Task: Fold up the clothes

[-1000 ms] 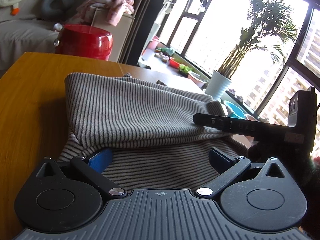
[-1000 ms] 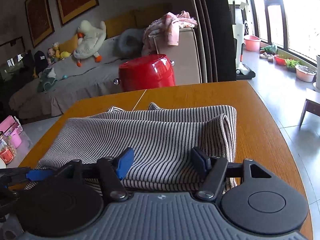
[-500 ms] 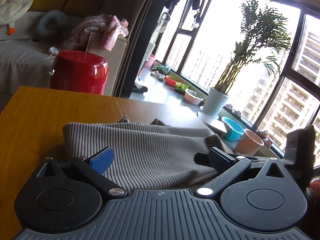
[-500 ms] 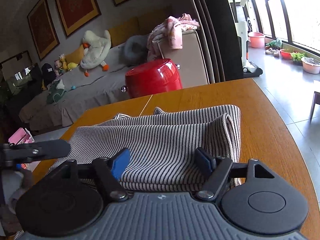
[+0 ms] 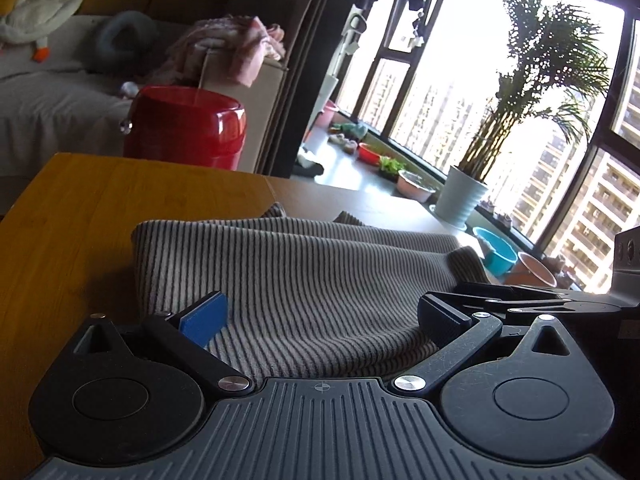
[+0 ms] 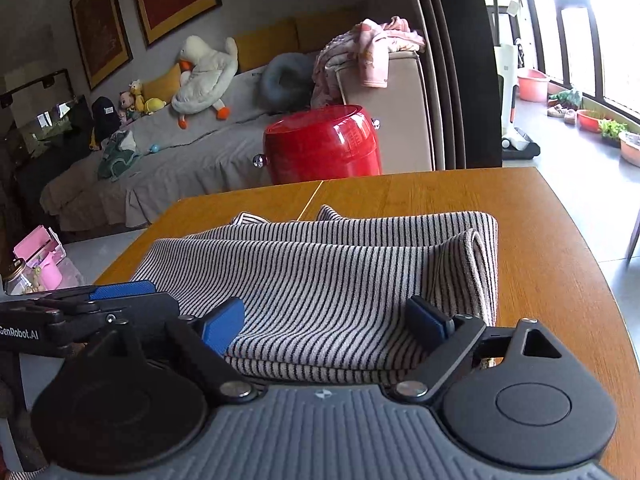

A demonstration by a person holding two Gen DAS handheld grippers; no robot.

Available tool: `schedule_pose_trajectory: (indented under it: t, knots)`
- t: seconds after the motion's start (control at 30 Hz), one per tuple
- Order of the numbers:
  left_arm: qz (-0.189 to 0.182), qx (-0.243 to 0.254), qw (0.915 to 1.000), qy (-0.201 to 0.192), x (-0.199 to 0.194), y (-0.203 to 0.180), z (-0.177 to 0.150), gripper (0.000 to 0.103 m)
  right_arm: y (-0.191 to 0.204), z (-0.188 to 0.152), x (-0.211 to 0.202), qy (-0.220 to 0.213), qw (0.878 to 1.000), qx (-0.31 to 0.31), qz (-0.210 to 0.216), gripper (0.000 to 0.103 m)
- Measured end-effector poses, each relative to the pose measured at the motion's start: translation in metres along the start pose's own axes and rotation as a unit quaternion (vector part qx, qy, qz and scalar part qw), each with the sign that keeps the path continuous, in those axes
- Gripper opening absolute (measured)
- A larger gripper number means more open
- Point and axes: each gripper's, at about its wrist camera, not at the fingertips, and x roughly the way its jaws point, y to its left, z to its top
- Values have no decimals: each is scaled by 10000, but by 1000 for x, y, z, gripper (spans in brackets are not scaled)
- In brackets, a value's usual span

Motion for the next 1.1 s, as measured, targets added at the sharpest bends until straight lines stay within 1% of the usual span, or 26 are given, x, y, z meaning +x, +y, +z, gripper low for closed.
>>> schedule_pose_trajectory:
  t: [0.1,0.23,0.47,0.63,0.67,0.7,0.77,0.9,1.1]
  knots:
    - [-13,-81,10000,-36,-3,5,0,103,3,-2,-4,46,9999,-128,-30,89]
    - [25,-1,10000,-38,-3,2,0,103,-1,-7,-17,17,9999,-167,12,88]
    - [57,53,10000,-33,-2,1,1,103,2,-13,-32,-62,9991,-346,-236,88]
    - [63,61,10000,-35,-2,1,1,103,1,-15,-29,-129,9990,-289,-304,89]
    - [69,65,9999,-35,-2,1,1,103,2,-14,-28,-108,9990,-305,-301,92]
    - [74,76,9999,-35,-2,0,1,103,3,-14,-27,-65,9990,-348,-263,97]
    - [87,116,9999,-39,-3,-2,0,103,7,-12,-23,51,9987,-470,-208,103]
    - [122,212,9997,-33,-3,-6,-1,103,10,-11,-17,145,9981,-544,-248,103]
    - [100,192,9998,-15,-3,-5,-1,103,-3,-10,-20,63,9997,-189,147,103]
